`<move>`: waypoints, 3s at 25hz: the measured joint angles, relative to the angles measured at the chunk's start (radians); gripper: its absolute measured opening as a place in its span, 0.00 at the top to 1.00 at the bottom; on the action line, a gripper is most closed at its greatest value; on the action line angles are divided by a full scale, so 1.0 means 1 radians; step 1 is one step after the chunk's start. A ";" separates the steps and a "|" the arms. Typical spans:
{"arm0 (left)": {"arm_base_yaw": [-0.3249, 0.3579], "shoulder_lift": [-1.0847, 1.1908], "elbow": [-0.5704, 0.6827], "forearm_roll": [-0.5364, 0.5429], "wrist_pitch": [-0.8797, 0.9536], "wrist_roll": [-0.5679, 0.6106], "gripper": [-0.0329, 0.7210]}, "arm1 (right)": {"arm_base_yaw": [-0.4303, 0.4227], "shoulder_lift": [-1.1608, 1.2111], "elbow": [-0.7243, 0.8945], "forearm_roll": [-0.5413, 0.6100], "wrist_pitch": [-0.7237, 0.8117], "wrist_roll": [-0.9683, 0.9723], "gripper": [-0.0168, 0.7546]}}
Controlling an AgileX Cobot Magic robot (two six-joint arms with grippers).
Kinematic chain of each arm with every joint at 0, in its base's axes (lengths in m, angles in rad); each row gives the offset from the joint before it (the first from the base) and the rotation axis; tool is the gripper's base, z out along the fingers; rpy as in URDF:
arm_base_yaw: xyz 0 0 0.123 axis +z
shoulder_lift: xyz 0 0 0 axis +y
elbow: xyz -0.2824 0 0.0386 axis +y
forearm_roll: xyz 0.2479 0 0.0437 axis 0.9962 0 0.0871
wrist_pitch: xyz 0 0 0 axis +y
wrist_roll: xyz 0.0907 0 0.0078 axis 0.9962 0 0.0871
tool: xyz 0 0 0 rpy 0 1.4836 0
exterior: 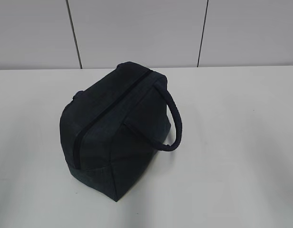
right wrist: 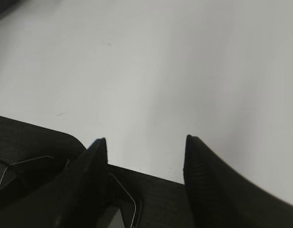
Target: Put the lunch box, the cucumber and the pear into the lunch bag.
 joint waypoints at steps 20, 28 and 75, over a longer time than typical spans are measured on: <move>0.000 -0.429 0.167 0.100 0.021 -0.003 0.69 | 0.000 -0.507 0.134 -0.116 0.061 0.017 0.45; 0.000 -0.430 0.187 0.074 -0.006 -0.003 0.68 | 0.000 -0.507 0.134 -0.125 0.057 0.017 0.45; 0.364 -0.431 0.187 0.071 -0.009 -0.003 0.68 | -0.130 -0.603 0.136 -0.139 0.055 0.017 0.45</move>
